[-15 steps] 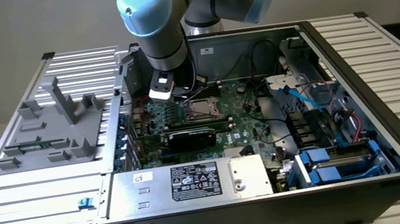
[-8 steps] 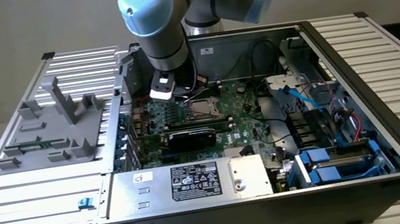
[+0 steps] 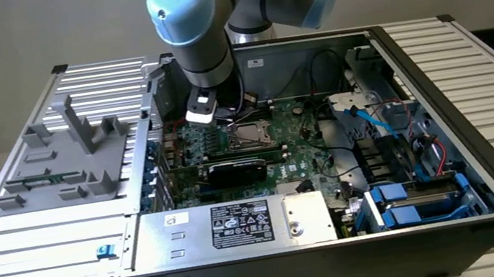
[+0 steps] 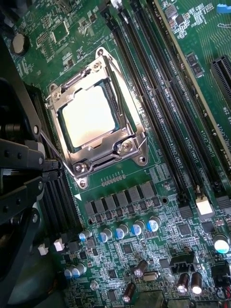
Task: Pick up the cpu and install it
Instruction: 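Install the first cpu locking lever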
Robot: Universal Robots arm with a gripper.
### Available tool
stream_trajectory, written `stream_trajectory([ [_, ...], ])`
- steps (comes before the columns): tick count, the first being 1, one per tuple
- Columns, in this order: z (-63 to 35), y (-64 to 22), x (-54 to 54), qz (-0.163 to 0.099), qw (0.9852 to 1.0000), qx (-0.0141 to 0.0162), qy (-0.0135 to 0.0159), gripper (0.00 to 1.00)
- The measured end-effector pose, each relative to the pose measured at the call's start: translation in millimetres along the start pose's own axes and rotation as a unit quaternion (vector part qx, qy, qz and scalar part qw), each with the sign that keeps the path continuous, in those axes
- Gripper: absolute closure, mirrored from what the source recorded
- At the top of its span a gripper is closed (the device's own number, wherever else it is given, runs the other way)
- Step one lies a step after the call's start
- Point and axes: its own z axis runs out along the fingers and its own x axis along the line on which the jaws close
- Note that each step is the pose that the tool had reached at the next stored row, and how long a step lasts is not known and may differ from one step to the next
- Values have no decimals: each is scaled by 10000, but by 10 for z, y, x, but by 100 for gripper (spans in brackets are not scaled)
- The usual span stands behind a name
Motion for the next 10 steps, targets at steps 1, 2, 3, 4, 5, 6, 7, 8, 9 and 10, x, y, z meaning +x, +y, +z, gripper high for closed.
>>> stream_trajectory([
  [1,0,0,2,1,10000,0,1,88],
  [2,0,1,4,2,10000,0,1,88],
  [3,0,2,4,3,10000,0,2,88],
  [4,-1,2,4,4,10000,0,2,88],
  [5,-1,2,5,4,10000,-1,2,88],
  [6,-1,3,5,4,10000,-1,2,88],
  [7,-1,2,5,4,10000,-1,2,88],
  [8,-1,3,5,4,10000,-1,2,88],
  [9,-1,3,5,4,10000,-1,2,88],
  [10,0,3,5,3,10000,0,4,88],
])
